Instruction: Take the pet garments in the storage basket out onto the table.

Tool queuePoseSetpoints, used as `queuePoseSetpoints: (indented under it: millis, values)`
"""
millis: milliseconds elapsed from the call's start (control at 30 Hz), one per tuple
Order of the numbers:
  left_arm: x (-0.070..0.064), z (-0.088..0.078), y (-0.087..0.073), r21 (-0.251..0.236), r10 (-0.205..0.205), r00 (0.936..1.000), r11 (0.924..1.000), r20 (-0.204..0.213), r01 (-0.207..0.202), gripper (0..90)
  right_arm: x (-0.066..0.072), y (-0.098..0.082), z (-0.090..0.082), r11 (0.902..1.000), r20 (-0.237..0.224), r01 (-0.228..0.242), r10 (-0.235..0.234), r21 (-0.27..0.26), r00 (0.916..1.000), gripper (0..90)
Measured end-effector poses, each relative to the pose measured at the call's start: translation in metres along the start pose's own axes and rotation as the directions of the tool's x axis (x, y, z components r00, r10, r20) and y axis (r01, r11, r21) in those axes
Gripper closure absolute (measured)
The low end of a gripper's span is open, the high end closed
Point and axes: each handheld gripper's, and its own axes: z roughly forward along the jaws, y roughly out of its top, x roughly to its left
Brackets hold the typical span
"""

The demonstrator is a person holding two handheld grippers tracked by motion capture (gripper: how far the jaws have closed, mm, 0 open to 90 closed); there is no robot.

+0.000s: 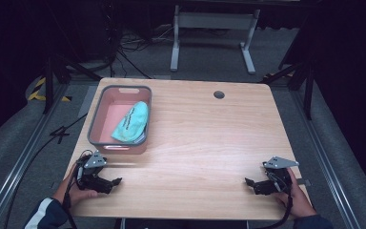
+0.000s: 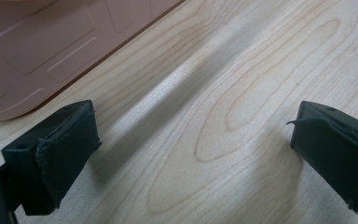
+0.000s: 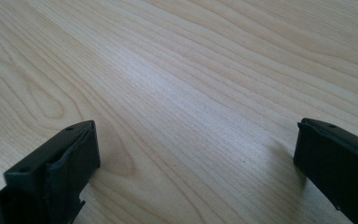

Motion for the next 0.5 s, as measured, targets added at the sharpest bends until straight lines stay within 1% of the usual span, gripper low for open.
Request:
queuePoseSetpoints:
  millis: [267, 500]
  values:
    - [-0.0002, 0.0, -0.0001, 0.0, -0.001, 1.0, 1.0, -0.002, 0.001, 0.8, -0.0001, 0.0, 0.0, 1.0, 0.0, 0.001, -0.001, 0.0, 1.0, 0.4]
    - [-0.0017, -0.0004, 0.0007, 0.007, -0.014, 0.9998, 0.9999, -0.012, 0.014, 1.8, 0.0001, 0.0, -0.0001, 1.0, 0.001, -0.001, 0.001, 0.0, 1.0, 0.4]
